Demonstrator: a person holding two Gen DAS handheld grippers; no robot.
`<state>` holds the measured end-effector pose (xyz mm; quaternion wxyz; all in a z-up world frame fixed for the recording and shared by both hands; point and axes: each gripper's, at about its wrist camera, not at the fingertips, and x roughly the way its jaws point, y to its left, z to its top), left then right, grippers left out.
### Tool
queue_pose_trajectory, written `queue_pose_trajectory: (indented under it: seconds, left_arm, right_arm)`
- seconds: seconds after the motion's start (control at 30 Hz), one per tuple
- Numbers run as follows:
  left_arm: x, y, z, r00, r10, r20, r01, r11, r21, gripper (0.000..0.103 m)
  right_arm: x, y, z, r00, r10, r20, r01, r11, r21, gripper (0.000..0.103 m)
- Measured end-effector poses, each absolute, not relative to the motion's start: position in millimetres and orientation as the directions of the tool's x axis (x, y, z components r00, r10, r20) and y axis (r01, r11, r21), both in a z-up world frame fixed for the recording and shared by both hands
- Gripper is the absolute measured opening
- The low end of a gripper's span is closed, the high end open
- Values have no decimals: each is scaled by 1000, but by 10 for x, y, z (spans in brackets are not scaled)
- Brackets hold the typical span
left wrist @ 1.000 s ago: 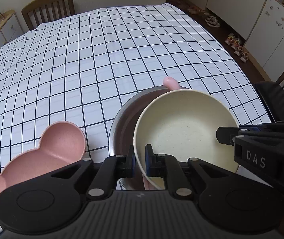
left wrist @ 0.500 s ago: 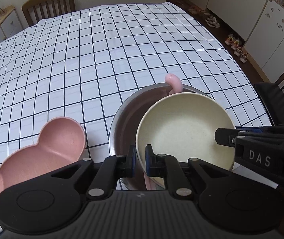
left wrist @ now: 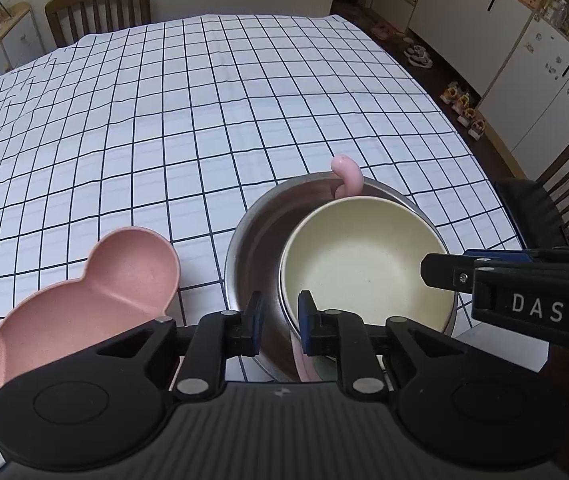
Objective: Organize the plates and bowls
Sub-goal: 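Lower the cream bowl into the saucepan and open both grippers, then move both grippers to the steel bowl rim of the stack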
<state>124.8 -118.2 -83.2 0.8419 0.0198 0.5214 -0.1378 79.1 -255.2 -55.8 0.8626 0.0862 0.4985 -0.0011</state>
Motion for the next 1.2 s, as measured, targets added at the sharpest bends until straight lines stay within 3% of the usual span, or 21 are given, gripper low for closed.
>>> queue_pose_trajectory:
  seconds: [0.17, 0.4, 0.73, 0.8, 0.93, 1.2]
  left_arm:
    - [1217, -1049, -743, 442, -214, -871, 237, 964, -117, 32]
    - [1178, -863, -650, 475, -216, -853, 208, 969, -130, 53]
    - [1130, -704, -627, 496, -221, -840, 190, 971, -144, 56]
    - [1131, -681, -626, 505, -228, -832, 179, 971, -157, 67]
    - [1146, -645, -637, 524, -234, -819, 151, 972, -181, 72]
    - [1263, -638, -803, 499, -219, -838, 79, 975, -208, 72]
  right_arm:
    - [740, -2554, -468, 525, 97, -845, 65, 986, 153, 36]
    - [669, -2588, -342, 557, 103, -824, 40, 988, 150, 54]
    - [653, -2689, -292, 591, 116, -798, -3, 990, 142, 81]
    - [663, -2727, -286, 597, 134, -791, -19, 988, 153, 84]
    - [703, -2826, -283, 605, 171, -778, -43, 982, 183, 91]
    - [867, -3077, -422, 571, 177, -802, -32, 981, 193, 91]
